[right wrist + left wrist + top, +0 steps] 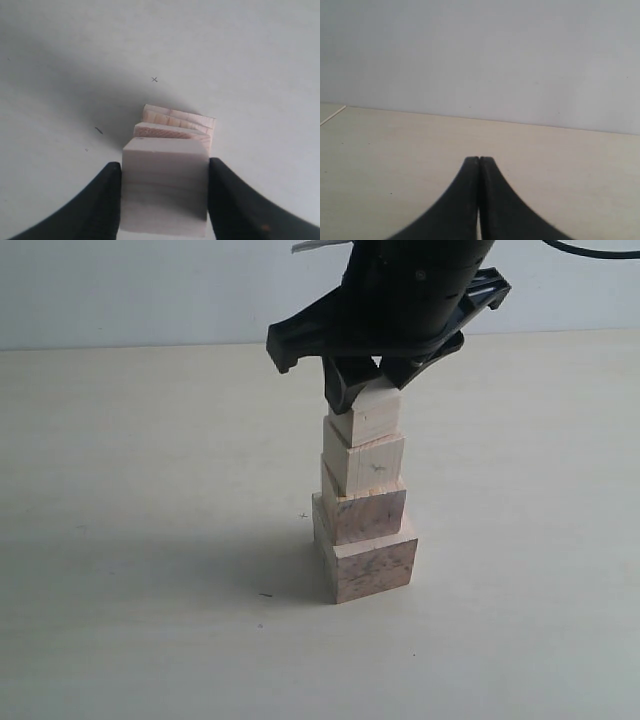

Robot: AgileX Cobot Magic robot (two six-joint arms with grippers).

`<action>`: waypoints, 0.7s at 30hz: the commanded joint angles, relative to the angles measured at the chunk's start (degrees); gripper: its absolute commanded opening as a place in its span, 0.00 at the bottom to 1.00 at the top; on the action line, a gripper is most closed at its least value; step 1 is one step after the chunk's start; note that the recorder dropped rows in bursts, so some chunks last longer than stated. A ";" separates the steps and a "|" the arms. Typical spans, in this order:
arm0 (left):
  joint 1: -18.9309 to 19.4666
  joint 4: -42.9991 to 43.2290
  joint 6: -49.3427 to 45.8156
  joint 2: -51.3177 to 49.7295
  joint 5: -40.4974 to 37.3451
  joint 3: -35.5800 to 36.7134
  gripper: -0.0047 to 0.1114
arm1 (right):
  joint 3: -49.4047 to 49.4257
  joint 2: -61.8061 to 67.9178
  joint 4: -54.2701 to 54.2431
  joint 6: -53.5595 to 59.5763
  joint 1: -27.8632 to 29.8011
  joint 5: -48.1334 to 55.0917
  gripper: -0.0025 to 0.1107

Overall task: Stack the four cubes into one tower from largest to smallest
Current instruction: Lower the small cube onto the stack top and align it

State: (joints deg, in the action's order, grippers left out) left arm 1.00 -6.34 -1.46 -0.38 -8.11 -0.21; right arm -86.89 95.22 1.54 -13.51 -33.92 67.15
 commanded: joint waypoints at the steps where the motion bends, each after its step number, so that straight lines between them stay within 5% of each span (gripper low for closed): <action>1: -0.38 -0.32 0.23 0.38 0.04 0.21 0.04 | -0.34 -0.04 0.87 0.34 -0.10 -0.84 0.03; 12: -0.38 -0.32 0.13 0.38 0.04 0.21 0.04 | -0.34 -0.04 0.73 0.34 -0.10 -0.84 0.29; 21: -0.38 -0.32 0.13 0.38 0.04 0.21 0.04 | -0.34 -0.04 -0.14 0.34 -0.10 -0.04 0.34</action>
State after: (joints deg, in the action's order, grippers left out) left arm 1.00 -6.34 -1.46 -0.38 -8.11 -0.21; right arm -86.89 95.25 1.28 -13.51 -33.92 67.22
